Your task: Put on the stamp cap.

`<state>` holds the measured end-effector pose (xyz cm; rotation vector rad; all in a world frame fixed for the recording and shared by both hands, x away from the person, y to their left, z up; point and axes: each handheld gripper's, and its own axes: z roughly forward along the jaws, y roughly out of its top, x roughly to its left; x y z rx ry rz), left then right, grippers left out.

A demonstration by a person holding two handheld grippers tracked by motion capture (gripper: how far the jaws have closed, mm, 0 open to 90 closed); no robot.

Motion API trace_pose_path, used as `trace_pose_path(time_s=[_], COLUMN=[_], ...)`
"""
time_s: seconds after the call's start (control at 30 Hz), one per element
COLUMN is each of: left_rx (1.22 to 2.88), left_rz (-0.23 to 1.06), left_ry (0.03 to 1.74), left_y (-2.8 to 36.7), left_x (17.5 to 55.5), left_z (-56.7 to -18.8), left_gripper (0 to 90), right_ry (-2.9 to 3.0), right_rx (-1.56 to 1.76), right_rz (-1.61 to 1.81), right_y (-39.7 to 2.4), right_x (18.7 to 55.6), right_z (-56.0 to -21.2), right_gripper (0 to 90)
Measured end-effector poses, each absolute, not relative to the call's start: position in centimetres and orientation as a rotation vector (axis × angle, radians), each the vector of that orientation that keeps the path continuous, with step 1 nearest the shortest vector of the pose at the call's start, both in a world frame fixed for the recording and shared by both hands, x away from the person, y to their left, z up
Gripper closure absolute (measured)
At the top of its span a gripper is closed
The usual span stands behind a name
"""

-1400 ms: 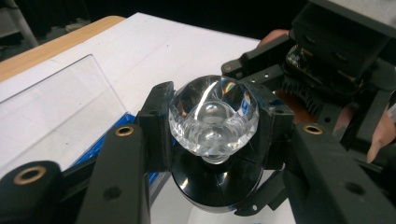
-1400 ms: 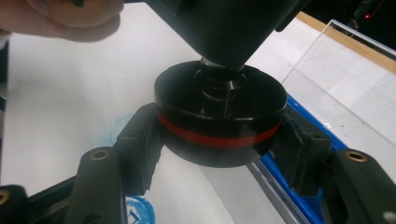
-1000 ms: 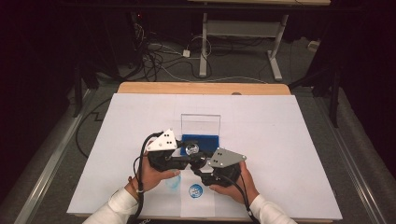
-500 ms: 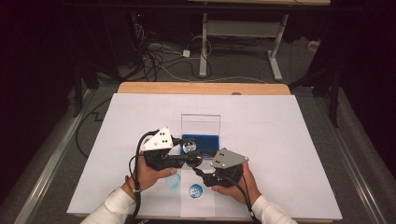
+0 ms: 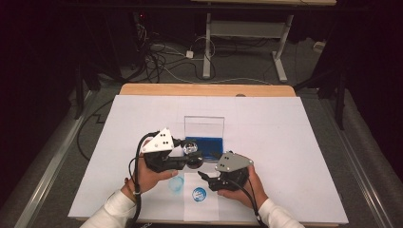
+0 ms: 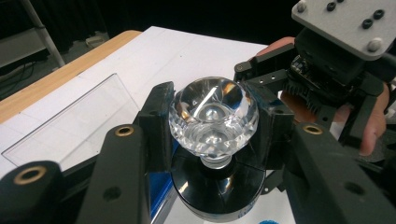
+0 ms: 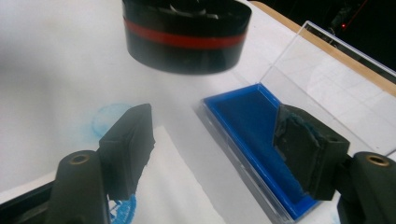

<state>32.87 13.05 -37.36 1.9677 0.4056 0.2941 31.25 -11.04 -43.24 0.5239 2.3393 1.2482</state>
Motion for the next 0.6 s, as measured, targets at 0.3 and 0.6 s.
trace_pose_path(time_s=[0.3, 0.6], left_rx=[1.966, 1.971], left_rz=[0.309, 0.326], left_ry=[0.412, 0.426], left_y=[13.6, 14.1], left_x=[32.9, 33.0], left_z=[-37.1, -37.1], left_gripper=[54.4, 54.4], right_ry=[2.312, 2.261], right_rx=[0.539, 0.580], right_rz=[1.214, 1.197], right_y=[-12.3, -14.2], right_x=[31.2, 31.2], right_z=[-42.9, -42.2], right_gripper=[24.0, 24.0])
